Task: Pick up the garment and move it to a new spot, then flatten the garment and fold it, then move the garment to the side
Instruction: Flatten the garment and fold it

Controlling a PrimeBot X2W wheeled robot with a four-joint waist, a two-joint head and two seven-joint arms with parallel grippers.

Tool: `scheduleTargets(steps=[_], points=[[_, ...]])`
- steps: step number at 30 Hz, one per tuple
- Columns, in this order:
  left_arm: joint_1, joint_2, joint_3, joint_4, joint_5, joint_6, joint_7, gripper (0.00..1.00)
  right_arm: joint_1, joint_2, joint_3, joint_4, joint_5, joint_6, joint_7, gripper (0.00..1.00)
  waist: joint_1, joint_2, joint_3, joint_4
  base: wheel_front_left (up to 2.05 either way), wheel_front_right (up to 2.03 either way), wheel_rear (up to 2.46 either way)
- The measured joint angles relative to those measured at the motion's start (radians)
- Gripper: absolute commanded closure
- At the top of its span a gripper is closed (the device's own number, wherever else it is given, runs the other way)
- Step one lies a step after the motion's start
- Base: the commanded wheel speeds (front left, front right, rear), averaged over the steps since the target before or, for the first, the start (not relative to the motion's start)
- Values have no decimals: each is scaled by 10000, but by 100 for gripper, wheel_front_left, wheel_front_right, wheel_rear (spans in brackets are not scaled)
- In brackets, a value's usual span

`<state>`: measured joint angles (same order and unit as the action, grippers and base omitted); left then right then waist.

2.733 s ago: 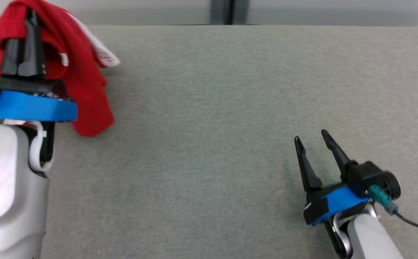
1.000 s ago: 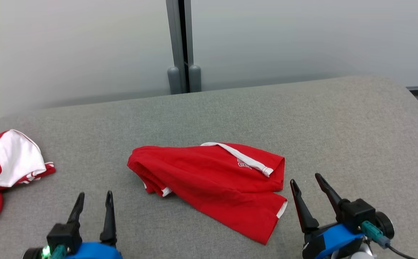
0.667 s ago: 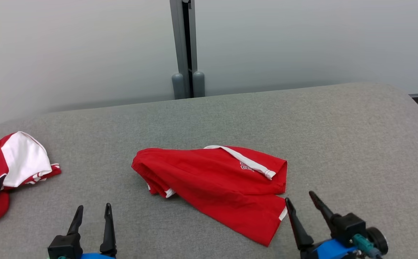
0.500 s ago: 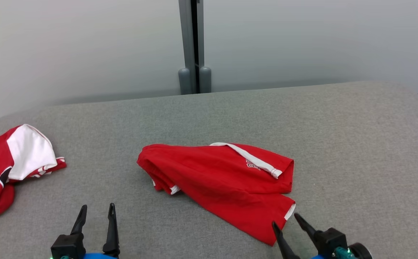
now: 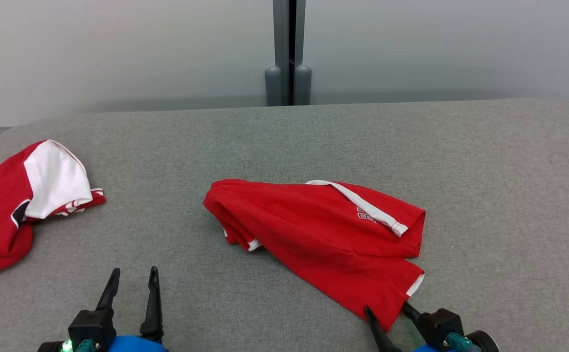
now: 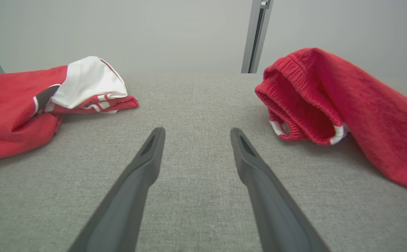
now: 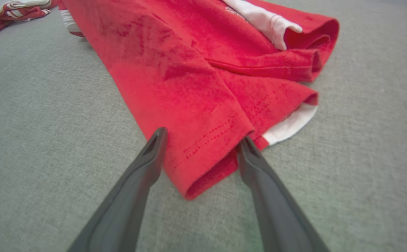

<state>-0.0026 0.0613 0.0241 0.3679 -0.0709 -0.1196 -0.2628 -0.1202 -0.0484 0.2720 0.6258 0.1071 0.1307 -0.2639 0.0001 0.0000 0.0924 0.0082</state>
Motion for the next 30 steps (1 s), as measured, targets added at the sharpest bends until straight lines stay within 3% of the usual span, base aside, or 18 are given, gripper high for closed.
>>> scheduleTargets(steps=[2, 3, 5, 6, 8, 9, 11, 15, 30], points=[[-6, 0, -4, -31, 6, -10, 0, 0, -4, 0, 73, -94, -2, 0, 0, 0, 0, 0, 48, 24, 0, 0, 0], [-14, 0, -10, -48, 6, -19, 0, 0, -6, 2, 98, -128, -6, 0, 0, 9, 0, 0, 70, 31, 0, 0, 0], [-43, -2, -31, -65, 6, -44, 0, 0, -5, -2, 148, -228, -35, 0, 0, 15, 0, 0, 91, 41, 0, 0, 0], [-55, -2, -42, -71, 8, -46, -2, 0, -5, 2, 161, -270, -73, 0, 0, 42, 0, 0, 91, 41, 0, 0, 0], [-55, -2, -50, -69, 6, -46, 0, 0, -2, 2, 161, -278, -94, 0, 0, 73, 0, 0, 82, 37, 0, 0, 0], [-55, -4, -59, -63, 6, -48, 0, 0, -1, 2, 153, -265, -94, 0, 0, 73, 0, 0, 83, 37, 0, 0, 0], [-56, -2, -79, -40, 8, -63, 0, 0, -6, 0, 128, -184, -121, 0, 0, 100, 0, 0, 85, 38, 0, 0, 0], [-110, 10, -100, 58, 17, -92, -2, 0, -202, -2, 209, -596, -109, -2, 2, 100, 0, 0, 33, 42, 0, 0, 0], [307, -58, -207, 270, 17, -94, -2, 0, -853, 4, 1547, -5423, 738, 0, -2, 100, -2, 0, -802, -336, 0, 0, 0]])
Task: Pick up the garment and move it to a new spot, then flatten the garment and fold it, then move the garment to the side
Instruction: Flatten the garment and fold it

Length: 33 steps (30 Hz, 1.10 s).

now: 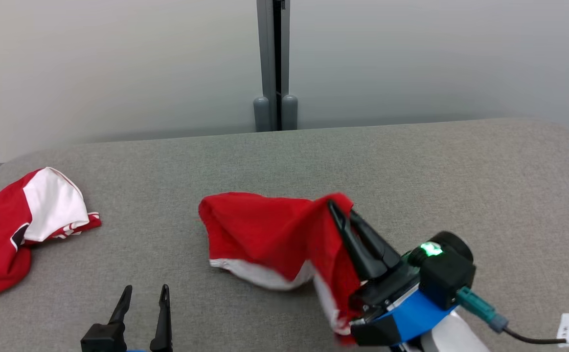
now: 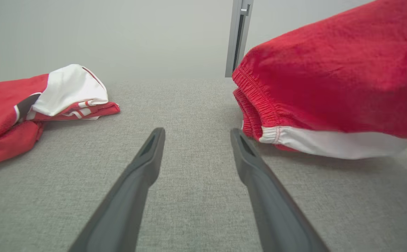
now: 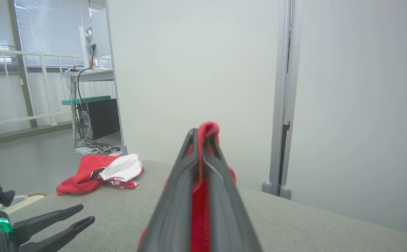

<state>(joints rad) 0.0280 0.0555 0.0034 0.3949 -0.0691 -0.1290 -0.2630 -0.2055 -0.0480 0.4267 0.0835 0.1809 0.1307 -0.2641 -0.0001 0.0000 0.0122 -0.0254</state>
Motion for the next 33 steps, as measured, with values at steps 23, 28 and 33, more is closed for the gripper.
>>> scheduleTargets(steps=[23, 28, 33], points=[[-712, 337, -723, -23, -468, -4, 2, 0, -2989, -378, -4443, 4034, -2861, 0, 4, 100, 4, 2, 1474, 1051, 0, 0, 0], [-718, 305, -746, -13, -468, -4, 0, 0, -3227, -382, -4215, 3831, -2999, 0, 0, 100, 1, 1, 1341, 948, 0, 0, 0], [-713, 272, -798, 13, -466, -4, 0, 0, -3026, -332, -4986, 5053, -3237, 2, 6, 0, 1, 1, 1270, 792, 0, 0, 0]])
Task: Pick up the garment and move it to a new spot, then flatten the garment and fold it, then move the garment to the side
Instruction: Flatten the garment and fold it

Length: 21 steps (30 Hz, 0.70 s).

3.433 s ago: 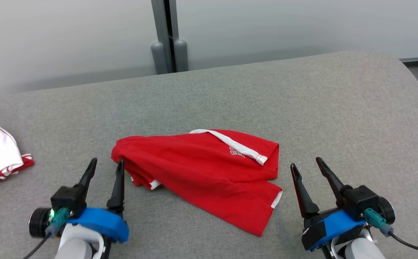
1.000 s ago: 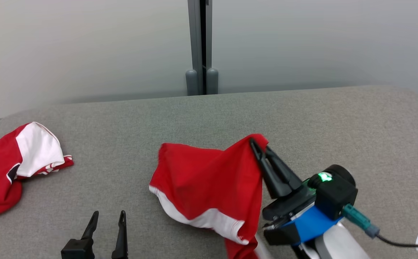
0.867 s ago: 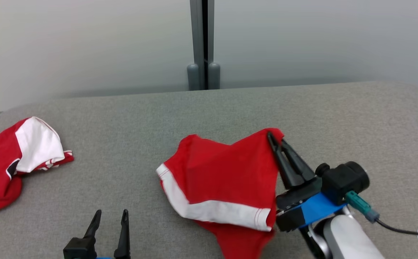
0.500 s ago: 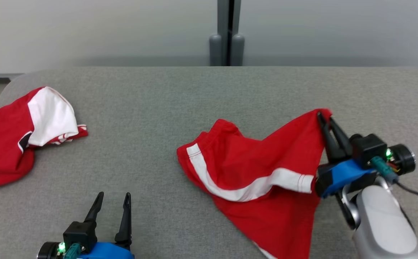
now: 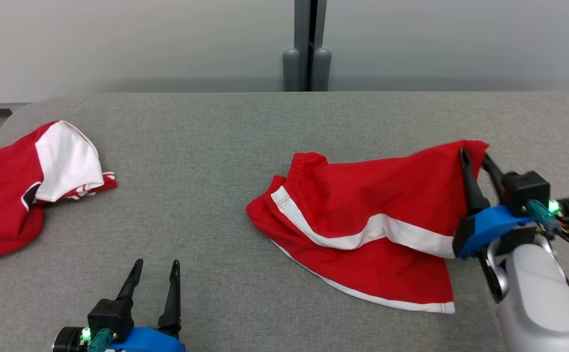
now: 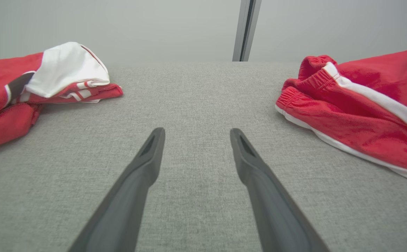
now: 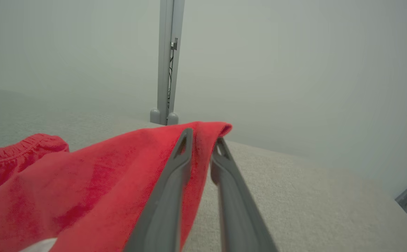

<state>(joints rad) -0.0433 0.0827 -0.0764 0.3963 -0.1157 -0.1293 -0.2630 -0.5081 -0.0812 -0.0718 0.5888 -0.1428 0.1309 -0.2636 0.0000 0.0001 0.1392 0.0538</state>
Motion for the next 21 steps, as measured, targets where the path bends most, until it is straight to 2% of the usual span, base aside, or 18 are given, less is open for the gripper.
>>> scheduleTargets(steps=[5, 10, 13, 19, 21], points=[[3, 15, 31, 6, 0, -2, 0, 0, 339, 82, -1275, 272, -474, -2, -4, 0, 0, 1, 34, -164, 0, 0, 0], [15, 23, 79, -8, 0, -2, 2, 0, 1097, 217, -1678, -219, -477, -2, -4, 0, 1, 0, 64, -364, 0, 0, 0], [33, 10, 46, -38, 0, -2, 0, 0, 1696, 261, -1266, -309, -236, -2, -4, 0, 0, 0, 71, -490, 0, 0, 0], [26, 23, -29, -86, -2, -2, 2, 0, 2315, 307, 199, -59, 1116, -2, -4, 0, 0, 0, 189, -620, 0, 0, 0], [-2, 38, -73, -98, -4, -2, 0, 0, 2357, 303, 658, 15, 932, -2, -4, 0, 0, 0, 240, -604, 0, 0, 0]])
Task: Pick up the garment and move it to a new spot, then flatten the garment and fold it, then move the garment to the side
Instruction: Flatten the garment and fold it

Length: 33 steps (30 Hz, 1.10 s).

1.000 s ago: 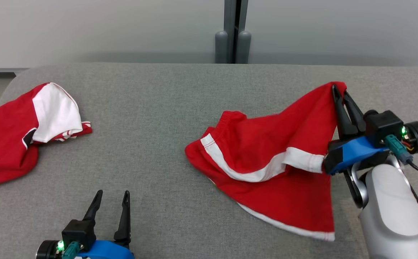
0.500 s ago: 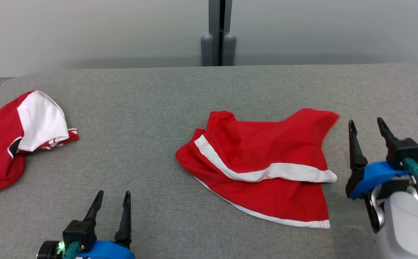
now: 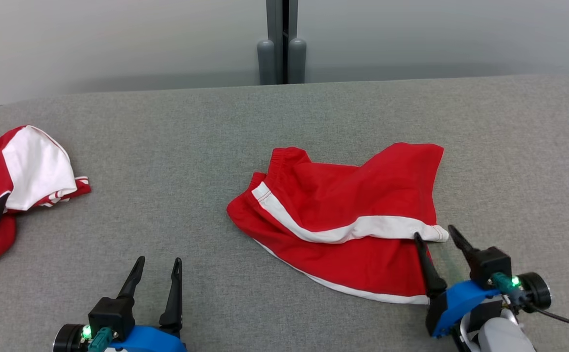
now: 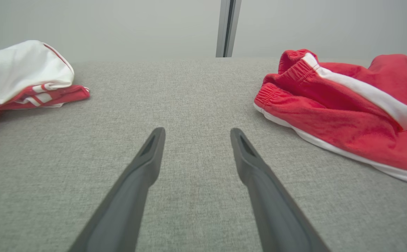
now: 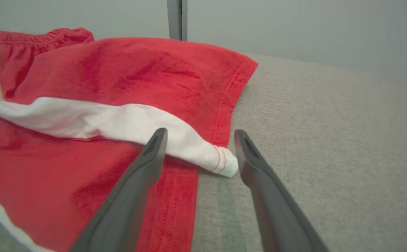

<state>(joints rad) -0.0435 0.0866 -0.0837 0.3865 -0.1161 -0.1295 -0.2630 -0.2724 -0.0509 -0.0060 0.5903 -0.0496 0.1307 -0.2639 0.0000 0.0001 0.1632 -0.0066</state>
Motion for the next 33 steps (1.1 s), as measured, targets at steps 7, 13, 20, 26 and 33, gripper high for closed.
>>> scheduleTargets(steps=[7, 13, 20, 26, 33], points=[[-48, 84, -96, -17, -79, 0, 2, 0, 40, 25, -4, 453, -1189, 0, -2, 0, 0, 0, 122, 269, 0, 0, 0], [-47, 88, -98, -15, -148, 0, 0, 0, 39, 25, -359, 353, -1983, 0, 0, 0, 0, 0, 202, 444, 0, 0, 0], [-163, 146, -211, -27, -174, 0, 2, 0, -295, 25, -878, 644, -2583, 0, 0, 86, 0, 1, 340, 563, 0, 0, 0], [-212, 240, -192, -56, -247, 0, 2, 0, -480, 25, -1041, 314, -2878, 2, 2, 100, 1, 1, 349, 574, 0, 0, 0], [-51, 61, -96, -94, -244, 0, 2, 0, 354, 27, -495, -1386, -2830, 2, 0, 100, 0, -2, -96, 215, 0, 0, 0]])
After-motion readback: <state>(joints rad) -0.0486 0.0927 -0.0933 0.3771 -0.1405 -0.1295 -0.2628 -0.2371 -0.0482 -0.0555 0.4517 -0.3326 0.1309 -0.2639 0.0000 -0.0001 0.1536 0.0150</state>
